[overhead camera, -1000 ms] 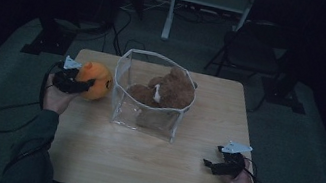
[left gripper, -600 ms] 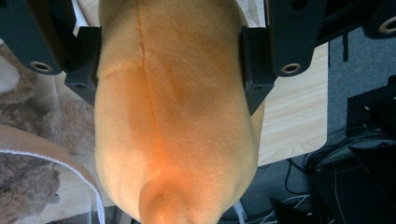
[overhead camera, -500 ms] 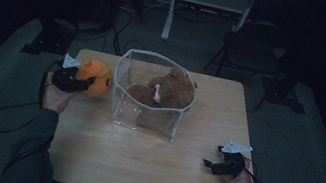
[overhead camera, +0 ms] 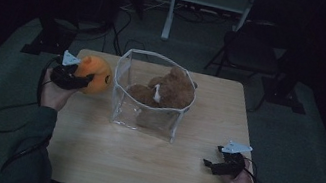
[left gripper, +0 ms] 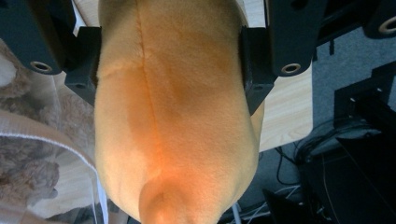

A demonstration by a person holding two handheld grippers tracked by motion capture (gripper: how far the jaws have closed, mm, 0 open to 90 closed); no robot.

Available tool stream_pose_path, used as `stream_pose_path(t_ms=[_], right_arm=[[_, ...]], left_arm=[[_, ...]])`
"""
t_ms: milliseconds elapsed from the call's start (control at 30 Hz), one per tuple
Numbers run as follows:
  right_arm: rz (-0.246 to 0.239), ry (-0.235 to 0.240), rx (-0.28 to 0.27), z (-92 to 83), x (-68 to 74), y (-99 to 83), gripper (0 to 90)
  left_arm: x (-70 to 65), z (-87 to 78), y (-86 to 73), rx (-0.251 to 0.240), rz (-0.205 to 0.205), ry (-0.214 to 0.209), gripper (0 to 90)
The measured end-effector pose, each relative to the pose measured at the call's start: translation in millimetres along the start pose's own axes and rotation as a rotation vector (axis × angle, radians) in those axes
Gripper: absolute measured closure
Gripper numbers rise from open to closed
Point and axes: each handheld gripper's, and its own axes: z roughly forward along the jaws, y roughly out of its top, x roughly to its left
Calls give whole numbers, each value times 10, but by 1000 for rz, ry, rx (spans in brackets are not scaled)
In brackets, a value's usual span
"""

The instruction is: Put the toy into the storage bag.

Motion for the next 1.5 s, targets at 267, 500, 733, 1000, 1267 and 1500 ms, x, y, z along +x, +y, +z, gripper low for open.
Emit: stream_pose_path(t_ms=[267,500,733,1000,1267,1500], right_arm=[[0,0,0,0,0,0,116],[0,1,0,0,0,0,116],[1,1,0,0,0,0,116],[1,0,0,0,0,0,116],[0,1,0,0,0,0,116],[-1,0,0,0,-1,0,117]], left_arm=[[0,-61,100,-18,15,10,407],[-5,-95,190,-32,27,14,407],[-9,-144,287,-49,40,20,407],[6,-198,360,-56,49,31,407],[13,-249,410,-79,43,27,407],[-8,-286,452,-95,46,22,407]])
